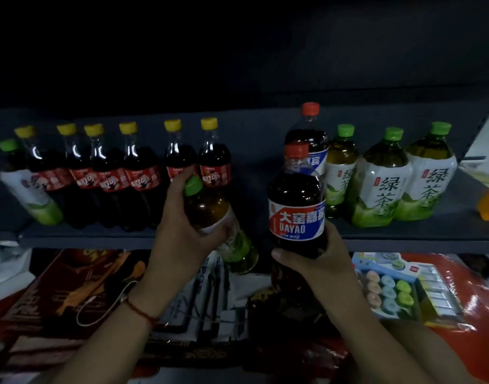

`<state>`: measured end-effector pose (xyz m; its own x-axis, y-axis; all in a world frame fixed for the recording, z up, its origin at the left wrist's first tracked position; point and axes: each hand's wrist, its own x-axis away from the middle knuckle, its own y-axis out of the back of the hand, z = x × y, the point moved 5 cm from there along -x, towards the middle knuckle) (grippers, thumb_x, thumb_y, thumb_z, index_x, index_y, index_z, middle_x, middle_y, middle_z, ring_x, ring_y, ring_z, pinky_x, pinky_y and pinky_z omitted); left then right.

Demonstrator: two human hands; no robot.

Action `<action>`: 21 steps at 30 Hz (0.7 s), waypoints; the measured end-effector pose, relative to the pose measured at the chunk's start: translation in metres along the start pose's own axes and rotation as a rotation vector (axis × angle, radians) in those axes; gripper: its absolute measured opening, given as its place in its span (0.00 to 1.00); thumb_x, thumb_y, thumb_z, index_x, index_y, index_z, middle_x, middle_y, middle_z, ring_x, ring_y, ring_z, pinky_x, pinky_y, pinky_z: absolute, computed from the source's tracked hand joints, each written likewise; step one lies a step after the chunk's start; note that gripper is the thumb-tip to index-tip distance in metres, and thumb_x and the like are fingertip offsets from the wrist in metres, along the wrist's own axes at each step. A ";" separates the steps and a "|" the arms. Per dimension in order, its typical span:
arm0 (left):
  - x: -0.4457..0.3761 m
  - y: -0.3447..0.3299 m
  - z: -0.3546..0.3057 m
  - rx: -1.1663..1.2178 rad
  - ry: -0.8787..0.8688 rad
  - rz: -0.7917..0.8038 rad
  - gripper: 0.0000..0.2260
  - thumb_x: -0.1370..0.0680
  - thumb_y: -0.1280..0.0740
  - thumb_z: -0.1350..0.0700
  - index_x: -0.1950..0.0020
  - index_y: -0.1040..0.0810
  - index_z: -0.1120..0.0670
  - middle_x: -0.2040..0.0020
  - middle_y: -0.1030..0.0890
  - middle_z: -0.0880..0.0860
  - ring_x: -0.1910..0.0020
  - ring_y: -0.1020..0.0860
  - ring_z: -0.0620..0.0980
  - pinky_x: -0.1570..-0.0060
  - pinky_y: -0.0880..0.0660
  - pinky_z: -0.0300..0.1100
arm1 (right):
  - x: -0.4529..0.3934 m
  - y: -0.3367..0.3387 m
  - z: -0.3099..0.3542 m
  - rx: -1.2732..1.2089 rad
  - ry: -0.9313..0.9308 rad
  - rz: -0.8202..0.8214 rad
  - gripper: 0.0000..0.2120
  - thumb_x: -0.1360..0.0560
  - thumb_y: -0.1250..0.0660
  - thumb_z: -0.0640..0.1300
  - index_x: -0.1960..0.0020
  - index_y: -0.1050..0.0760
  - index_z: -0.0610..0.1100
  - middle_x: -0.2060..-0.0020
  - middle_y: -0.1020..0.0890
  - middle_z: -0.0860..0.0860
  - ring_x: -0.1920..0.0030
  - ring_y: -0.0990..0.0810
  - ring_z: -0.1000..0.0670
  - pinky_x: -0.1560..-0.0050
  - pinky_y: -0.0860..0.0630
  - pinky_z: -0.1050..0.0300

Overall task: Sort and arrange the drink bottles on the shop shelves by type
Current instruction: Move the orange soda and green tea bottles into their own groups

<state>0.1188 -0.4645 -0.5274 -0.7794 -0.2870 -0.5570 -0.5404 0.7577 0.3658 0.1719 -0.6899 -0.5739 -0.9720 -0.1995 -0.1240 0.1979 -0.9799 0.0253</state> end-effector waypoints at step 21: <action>0.018 0.043 0.042 0.320 0.197 -0.073 0.39 0.27 0.25 0.61 0.23 0.42 0.44 0.39 0.24 0.41 0.42 0.21 0.37 0.48 0.21 0.34 | -0.095 -0.070 0.003 0.165 0.169 -0.182 0.35 0.37 0.19 0.41 0.34 0.29 0.45 0.46 0.18 0.54 0.48 0.20 0.60 0.48 0.23 0.66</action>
<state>0.0950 -0.4121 -0.5529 -0.8054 -0.4308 -0.4072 -0.4948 0.8668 0.0617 0.2497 -0.6028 -0.5608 -0.9520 -0.0311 -0.3044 -0.0145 -0.9891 0.1465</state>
